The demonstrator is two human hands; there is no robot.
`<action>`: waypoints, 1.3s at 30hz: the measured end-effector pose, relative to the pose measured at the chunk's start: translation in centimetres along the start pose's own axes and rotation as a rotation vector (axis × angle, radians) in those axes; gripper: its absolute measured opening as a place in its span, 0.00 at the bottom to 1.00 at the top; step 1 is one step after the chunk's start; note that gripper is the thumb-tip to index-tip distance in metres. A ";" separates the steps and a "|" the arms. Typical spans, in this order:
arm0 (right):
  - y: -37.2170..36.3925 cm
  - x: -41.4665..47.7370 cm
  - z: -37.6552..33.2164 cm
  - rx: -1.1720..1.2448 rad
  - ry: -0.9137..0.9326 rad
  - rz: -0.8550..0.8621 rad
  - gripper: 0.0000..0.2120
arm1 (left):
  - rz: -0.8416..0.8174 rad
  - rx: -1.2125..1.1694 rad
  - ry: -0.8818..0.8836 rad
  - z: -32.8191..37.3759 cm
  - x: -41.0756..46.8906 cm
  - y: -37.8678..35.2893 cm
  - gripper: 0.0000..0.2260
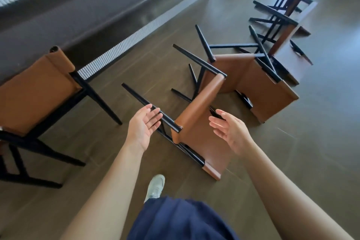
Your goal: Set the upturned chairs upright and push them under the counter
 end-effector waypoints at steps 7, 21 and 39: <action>8.1 2.0 -0.7 0.066 -0.067 0.113 0.11 | -0.057 0.072 0.016 -3.7 -2.2 -6.6 0.12; 19.1 11.3 -4.2 0.094 -0.058 0.159 0.11 | -0.172 0.275 0.003 -8.7 -1.7 -23.6 0.10; 39.6 15.3 -4.9 -0.154 -0.162 -0.098 0.12 | 0.109 0.055 -0.012 -26.3 -16.6 -30.8 0.10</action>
Point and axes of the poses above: each hand's wrist, its own x-axis towards the middle knuckle, its own y-axis out of the back of the hand, z = x × y, the point moved 6 cm from there along x, towards the middle knuckle, and after that the axes turned 12 degrees about z, right-handed, at the moved point
